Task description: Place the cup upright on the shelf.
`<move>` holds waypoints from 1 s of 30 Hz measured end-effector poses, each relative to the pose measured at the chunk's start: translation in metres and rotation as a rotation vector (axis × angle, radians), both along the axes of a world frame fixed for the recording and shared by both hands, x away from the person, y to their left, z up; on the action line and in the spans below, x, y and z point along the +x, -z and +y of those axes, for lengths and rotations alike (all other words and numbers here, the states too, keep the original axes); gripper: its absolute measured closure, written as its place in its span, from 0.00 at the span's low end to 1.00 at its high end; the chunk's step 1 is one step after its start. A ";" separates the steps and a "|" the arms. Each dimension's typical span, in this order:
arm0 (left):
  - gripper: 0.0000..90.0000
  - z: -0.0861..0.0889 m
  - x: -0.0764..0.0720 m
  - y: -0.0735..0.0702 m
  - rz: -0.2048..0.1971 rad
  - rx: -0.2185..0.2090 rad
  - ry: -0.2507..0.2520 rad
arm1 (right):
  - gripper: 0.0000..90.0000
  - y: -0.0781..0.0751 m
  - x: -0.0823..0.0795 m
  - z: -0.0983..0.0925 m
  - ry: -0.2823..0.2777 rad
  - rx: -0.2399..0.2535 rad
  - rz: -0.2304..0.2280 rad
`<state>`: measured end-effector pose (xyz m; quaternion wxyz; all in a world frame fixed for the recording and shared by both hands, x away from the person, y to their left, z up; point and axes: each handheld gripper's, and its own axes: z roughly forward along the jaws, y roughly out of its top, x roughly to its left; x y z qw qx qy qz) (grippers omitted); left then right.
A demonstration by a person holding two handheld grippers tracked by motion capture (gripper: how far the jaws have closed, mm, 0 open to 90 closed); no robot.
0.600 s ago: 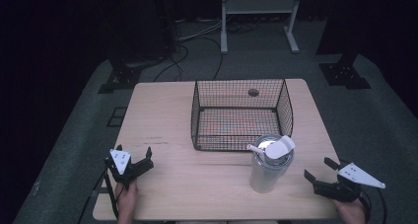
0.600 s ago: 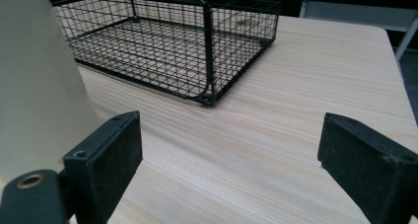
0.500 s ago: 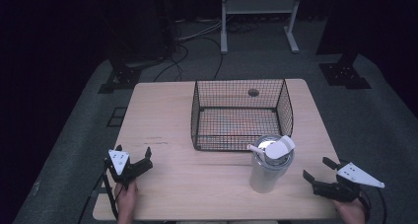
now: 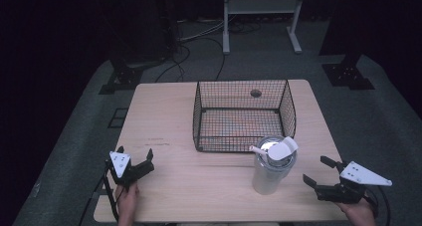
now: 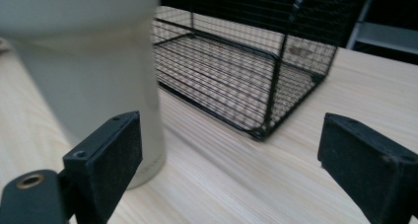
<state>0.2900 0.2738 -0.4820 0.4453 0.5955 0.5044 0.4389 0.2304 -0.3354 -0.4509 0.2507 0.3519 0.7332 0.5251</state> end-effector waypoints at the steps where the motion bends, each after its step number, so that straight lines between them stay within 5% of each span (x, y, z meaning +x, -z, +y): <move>1: 0.00 -0.001 0.000 0.000 -0.003 0.005 0.002 | 0.10 -0.002 -0.001 0.001 -0.011 0.003 -0.004; 22: 0.00 -0.003 -0.002 0.001 -0.014 0.024 0.021 | 0.10 -0.016 0.000 0.041 -0.272 0.005 0.032; 30: 0.00 -0.003 -0.002 0.001 -0.017 0.032 0.023 | 0.10 -0.014 0.004 0.052 -0.307 0.010 0.038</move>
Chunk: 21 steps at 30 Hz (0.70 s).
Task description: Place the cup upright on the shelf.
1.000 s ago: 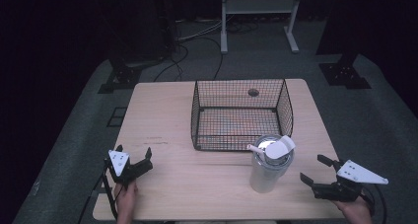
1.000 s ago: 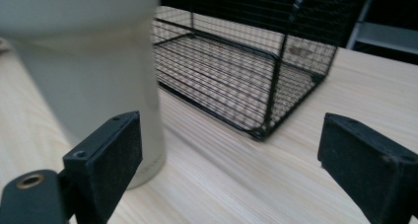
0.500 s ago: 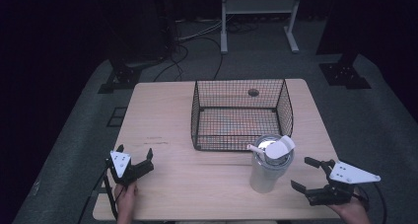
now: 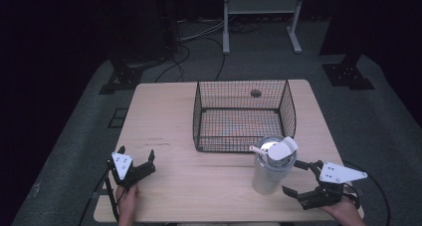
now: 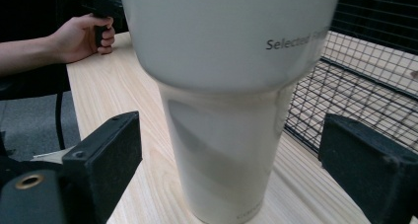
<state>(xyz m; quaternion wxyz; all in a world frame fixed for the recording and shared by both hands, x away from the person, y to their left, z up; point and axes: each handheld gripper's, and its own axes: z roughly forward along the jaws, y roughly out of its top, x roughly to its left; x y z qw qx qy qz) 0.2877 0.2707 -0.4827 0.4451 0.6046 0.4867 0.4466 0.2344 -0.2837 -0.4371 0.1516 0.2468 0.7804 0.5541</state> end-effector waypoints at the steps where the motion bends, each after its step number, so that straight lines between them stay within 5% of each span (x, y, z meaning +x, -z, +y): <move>1: 0.00 0.000 0.000 0.000 0.003 0.002 0.001 | 0.10 0.000 0.001 0.002 -0.005 0.001 0.002; 21: 0.00 0.000 -0.001 0.000 0.000 0.008 0.007 | 0.09 0.013 0.022 0.034 -0.008 0.029 -0.024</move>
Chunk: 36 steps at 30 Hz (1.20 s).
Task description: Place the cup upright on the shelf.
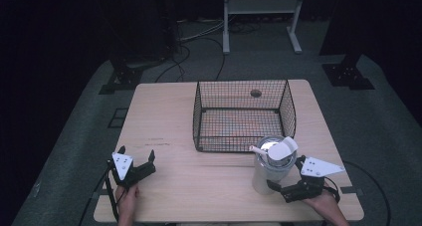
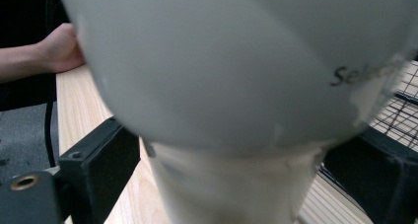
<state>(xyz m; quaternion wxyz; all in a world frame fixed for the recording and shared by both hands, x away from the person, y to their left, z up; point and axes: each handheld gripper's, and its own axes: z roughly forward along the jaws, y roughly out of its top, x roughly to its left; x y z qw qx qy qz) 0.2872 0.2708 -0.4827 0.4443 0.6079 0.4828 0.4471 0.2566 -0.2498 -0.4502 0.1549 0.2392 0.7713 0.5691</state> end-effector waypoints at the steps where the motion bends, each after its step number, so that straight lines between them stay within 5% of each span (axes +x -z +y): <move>1: 0.00 0.000 0.000 0.000 0.000 0.000 0.000 | 0.09 0.000 0.000 0.001 0.000 0.001 0.001; 25: 0.00 0.000 0.000 0.000 0.003 -0.004 0.004 | 0.09 0.009 0.010 0.015 -0.006 0.056 -0.057; 36: 0.00 0.000 0.000 0.000 0.006 -0.005 -0.001 | 0.09 0.006 0.011 0.015 -0.014 0.062 -0.038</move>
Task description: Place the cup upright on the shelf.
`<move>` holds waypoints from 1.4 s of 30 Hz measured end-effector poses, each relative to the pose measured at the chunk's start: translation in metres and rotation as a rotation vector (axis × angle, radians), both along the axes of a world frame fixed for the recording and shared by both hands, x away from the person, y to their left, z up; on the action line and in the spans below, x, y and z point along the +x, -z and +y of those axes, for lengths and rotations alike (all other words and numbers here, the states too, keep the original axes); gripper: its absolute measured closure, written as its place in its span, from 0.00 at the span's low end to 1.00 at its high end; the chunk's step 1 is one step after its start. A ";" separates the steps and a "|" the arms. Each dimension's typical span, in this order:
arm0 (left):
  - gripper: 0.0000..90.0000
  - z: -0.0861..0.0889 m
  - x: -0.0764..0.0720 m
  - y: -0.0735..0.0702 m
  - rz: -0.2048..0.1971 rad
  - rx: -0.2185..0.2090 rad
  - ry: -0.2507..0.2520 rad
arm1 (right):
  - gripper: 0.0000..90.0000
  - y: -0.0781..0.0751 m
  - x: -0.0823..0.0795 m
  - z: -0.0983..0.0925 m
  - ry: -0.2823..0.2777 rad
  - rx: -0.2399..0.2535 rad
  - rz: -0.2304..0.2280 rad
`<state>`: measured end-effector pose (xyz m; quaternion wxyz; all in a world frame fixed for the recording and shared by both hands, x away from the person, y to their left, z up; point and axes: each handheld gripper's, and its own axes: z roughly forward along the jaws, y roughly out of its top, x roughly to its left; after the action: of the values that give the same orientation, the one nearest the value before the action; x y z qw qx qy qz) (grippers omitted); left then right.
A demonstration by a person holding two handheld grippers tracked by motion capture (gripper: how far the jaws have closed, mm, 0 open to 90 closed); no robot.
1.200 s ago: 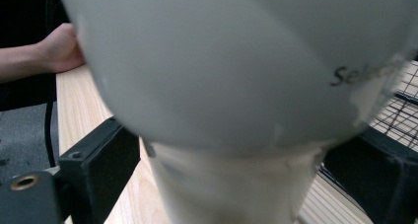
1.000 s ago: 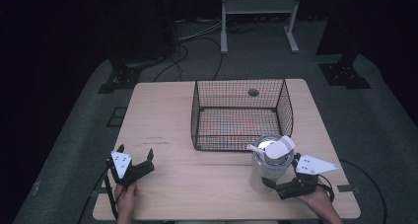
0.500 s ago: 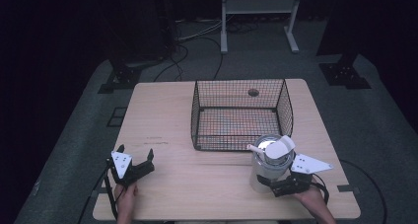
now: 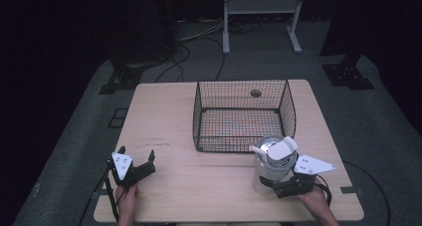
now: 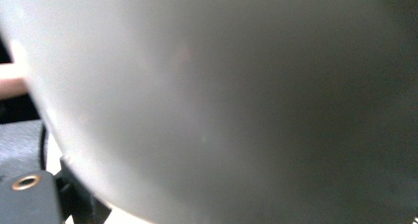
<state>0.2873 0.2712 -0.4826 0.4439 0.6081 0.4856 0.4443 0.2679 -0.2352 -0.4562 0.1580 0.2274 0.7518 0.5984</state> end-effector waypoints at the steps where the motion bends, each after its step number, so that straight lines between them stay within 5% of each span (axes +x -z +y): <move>1: 0.00 0.000 0.000 0.000 0.000 0.001 0.002 | 0.09 -0.001 0.001 0.000 -0.009 0.010 0.007; 8: 0.00 0.000 0.000 0.000 0.002 -0.002 0.001 | 0.09 -0.017 0.004 0.004 -0.037 0.029 -0.007; 29: 0.00 0.000 0.001 0.000 0.017 -0.012 0.004 | 0.09 -0.103 0.032 0.044 -0.133 0.108 -0.068; 35: 0.00 0.001 0.001 0.000 0.014 -0.015 0.005 | 0.09 -0.118 0.042 0.053 -0.122 0.063 -0.070; 42: 0.00 0.000 0.001 0.000 0.017 -0.006 0.007 | 0.09 -0.125 0.062 0.063 -0.107 0.077 -0.064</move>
<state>0.2885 0.2713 -0.4823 0.4434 0.6121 0.4885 0.4360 0.3301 -0.1724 -0.3308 0.1407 0.1735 0.7339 0.6415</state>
